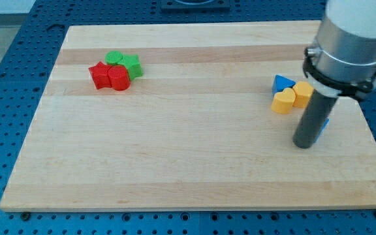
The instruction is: Push the blue cube to the yellow hexagon
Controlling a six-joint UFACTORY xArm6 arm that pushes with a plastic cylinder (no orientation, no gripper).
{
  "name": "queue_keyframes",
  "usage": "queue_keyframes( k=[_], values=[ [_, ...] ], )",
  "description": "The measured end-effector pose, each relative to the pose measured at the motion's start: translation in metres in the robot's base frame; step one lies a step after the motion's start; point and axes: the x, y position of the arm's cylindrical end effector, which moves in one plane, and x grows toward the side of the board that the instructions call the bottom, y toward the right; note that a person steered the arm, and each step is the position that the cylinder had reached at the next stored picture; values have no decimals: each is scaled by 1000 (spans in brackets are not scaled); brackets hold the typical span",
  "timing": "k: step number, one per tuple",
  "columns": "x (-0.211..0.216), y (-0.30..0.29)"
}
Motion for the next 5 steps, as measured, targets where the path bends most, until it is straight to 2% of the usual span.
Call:
queue_keyframes(
  k=[2,5],
  values=[
    [6,48],
    [-6,29]
  ],
)
